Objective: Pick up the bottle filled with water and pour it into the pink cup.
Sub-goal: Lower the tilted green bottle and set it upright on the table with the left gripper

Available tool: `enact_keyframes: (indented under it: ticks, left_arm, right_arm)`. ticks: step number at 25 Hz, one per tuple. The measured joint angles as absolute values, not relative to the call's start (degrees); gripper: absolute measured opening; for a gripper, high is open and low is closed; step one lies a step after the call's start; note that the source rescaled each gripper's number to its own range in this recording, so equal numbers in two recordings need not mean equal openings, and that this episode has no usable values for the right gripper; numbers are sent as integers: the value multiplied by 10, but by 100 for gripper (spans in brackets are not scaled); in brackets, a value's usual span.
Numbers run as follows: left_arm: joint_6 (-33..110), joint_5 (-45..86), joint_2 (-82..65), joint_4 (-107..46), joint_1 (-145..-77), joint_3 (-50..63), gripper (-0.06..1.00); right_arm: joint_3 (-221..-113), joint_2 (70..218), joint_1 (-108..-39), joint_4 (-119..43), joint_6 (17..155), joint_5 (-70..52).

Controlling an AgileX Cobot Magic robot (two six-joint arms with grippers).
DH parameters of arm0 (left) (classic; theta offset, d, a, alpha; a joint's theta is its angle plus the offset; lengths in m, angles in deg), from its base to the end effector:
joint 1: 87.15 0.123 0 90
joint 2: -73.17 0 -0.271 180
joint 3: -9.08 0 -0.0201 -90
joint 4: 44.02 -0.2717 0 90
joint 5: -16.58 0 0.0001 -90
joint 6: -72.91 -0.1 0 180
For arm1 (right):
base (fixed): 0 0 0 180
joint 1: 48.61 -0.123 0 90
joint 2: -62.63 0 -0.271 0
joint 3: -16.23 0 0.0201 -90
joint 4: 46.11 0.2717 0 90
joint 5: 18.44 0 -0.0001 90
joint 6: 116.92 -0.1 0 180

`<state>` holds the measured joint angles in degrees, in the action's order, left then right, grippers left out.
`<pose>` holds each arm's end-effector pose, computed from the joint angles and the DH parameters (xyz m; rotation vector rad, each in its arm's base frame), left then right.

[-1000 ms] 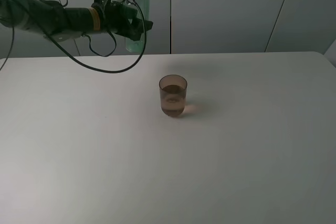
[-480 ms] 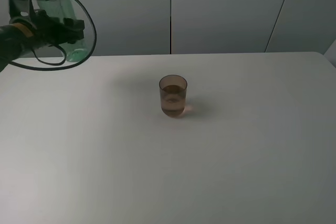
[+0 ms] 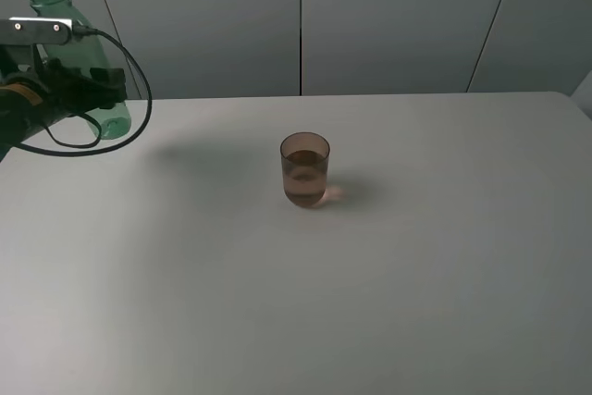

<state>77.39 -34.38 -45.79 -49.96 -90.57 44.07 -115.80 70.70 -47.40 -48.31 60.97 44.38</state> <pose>0.3645 -0.0298 0.1021 0.0997 1.7983 -0.1241 0.0332 -0.0041 0.2812 0.0628 2.0731 -0.0365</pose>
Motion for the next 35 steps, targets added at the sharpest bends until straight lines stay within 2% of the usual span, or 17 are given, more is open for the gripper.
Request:
enact_keyframes:
  ticks: [21,35]
  left_arm:
    - [800,-389,-605,-574,-921,354,0]
    - [757,-399,-612,-584,-923,352,0]
  right_arm:
    - [-1158,707,-474,-483,610,444]
    - [-1158,707,-474,-483,610,444]
